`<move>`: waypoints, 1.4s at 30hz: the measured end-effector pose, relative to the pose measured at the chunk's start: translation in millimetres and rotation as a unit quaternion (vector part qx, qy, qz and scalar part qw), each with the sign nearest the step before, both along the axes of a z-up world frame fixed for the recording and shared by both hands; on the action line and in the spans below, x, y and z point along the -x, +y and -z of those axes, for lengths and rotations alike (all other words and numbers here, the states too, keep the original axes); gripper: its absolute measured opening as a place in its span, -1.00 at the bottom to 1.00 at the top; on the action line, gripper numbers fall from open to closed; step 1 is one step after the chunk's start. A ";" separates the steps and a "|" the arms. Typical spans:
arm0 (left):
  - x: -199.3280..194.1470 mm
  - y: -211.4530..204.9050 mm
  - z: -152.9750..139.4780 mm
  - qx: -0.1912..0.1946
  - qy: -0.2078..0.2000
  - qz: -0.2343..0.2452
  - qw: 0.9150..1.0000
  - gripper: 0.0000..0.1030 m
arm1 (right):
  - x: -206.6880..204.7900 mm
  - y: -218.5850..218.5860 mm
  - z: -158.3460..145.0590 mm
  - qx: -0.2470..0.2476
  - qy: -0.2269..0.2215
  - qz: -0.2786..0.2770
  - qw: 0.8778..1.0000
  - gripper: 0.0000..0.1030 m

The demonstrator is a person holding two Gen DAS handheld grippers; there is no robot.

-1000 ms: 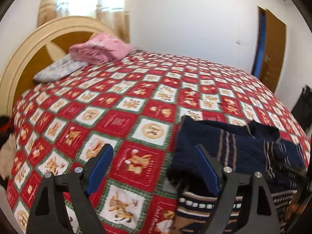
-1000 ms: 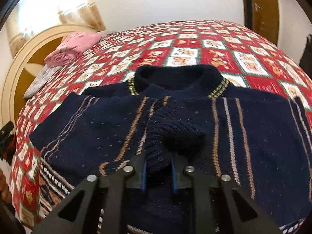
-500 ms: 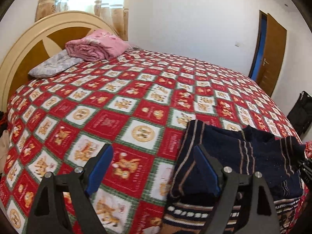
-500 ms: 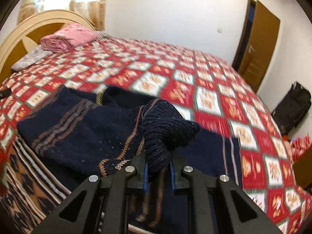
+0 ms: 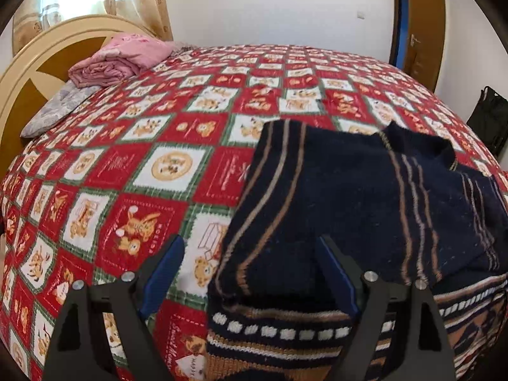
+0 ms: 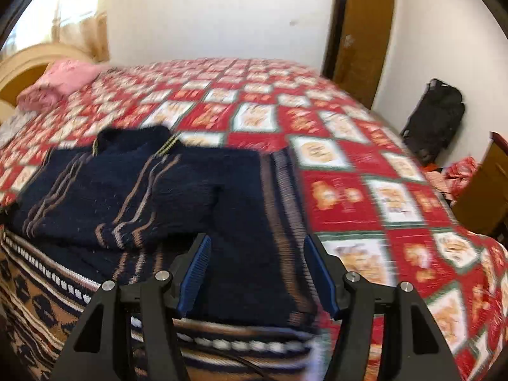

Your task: Fold small clothes

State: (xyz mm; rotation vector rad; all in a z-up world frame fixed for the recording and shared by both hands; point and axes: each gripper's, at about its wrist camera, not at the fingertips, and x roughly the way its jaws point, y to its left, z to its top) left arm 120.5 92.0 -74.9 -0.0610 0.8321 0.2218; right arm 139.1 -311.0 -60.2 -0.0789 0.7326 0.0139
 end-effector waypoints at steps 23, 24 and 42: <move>2.2 -14.4 2.8 -0.022 0.008 0.006 1.000 0.82 | -55.1 15.8 -4.3 -0.257 -0.014 -0.073 0.963 -0.25; 5.8 -13.1 -1.1 -0.016 0.002 0.006 1.000 0.82 | -45.5 6.6 -10.5 -0.332 -0.024 -0.081 0.939 -0.25; 67.1 -1.0 -59.9 0.018 -0.050 0.085 0.995 0.84 | 104.7 -79.3 -128.5 -0.304 0.004 -0.152 0.940 -0.18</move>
